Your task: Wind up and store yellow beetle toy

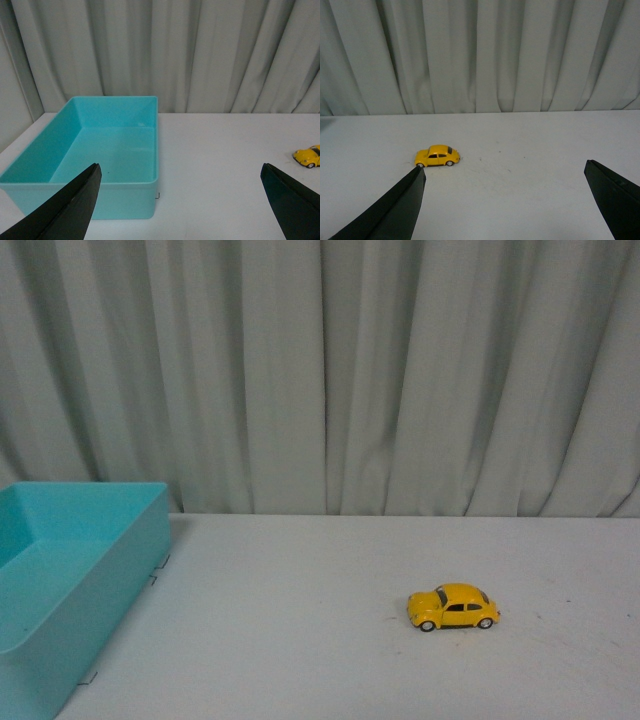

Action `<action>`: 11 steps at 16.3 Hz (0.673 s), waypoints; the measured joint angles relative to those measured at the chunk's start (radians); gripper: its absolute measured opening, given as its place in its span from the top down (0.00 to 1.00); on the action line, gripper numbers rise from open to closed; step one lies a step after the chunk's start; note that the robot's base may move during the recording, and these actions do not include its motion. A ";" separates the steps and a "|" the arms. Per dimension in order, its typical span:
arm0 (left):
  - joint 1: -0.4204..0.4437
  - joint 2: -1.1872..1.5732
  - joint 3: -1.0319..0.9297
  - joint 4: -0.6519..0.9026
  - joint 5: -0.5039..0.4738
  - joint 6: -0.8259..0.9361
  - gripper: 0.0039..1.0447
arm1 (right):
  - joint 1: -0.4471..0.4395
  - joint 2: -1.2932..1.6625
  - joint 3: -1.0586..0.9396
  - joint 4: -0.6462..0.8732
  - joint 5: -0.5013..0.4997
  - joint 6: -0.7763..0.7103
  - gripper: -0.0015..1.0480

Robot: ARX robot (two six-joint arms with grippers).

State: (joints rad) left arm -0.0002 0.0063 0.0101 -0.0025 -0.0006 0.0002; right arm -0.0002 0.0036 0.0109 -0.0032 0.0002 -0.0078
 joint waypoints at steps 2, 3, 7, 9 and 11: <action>0.000 0.000 0.000 0.000 0.000 0.000 0.06 | 0.000 0.000 0.000 0.000 0.000 0.000 0.06; 0.000 0.000 0.000 0.000 0.000 0.000 0.06 | 0.000 0.000 0.000 0.000 0.000 0.000 0.06; 0.000 0.000 0.000 0.000 0.000 0.000 0.06 | 0.000 0.000 0.000 0.000 0.000 0.000 0.06; 0.000 0.000 0.000 0.000 0.000 0.000 0.06 | 0.000 0.000 0.000 0.000 0.000 0.000 0.06; 0.000 0.000 0.000 0.000 0.000 0.000 0.06 | 0.000 0.000 0.000 0.000 0.000 0.000 0.06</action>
State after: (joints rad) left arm -0.0002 0.0063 0.0101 -0.0029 -0.0002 0.0002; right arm -0.0002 0.0036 0.0109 -0.0032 0.0002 -0.0078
